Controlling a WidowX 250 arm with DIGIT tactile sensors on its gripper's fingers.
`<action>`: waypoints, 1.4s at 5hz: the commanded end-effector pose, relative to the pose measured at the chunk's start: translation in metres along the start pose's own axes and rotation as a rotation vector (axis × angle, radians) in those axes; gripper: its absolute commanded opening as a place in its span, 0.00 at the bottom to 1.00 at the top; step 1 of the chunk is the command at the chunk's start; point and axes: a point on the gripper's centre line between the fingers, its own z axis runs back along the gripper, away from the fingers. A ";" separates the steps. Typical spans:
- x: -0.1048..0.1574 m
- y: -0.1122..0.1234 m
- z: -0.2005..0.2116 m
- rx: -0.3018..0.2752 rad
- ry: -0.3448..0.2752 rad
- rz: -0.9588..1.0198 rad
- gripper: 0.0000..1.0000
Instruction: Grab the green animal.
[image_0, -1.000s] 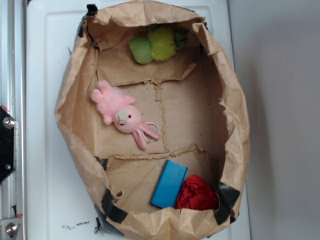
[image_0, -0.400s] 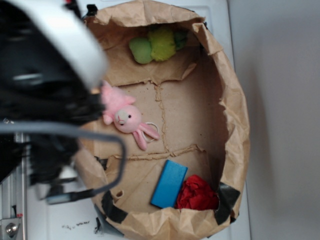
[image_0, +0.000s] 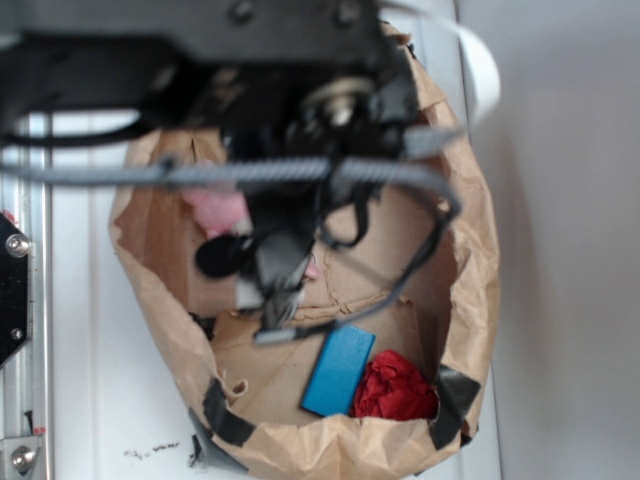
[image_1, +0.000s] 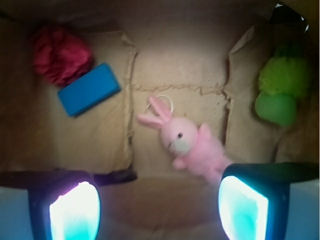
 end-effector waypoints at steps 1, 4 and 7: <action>0.016 0.011 0.004 0.019 -0.124 0.007 1.00; 0.004 0.014 -0.018 0.020 -0.161 0.004 1.00; 0.045 0.049 -0.066 0.082 -0.209 -0.009 1.00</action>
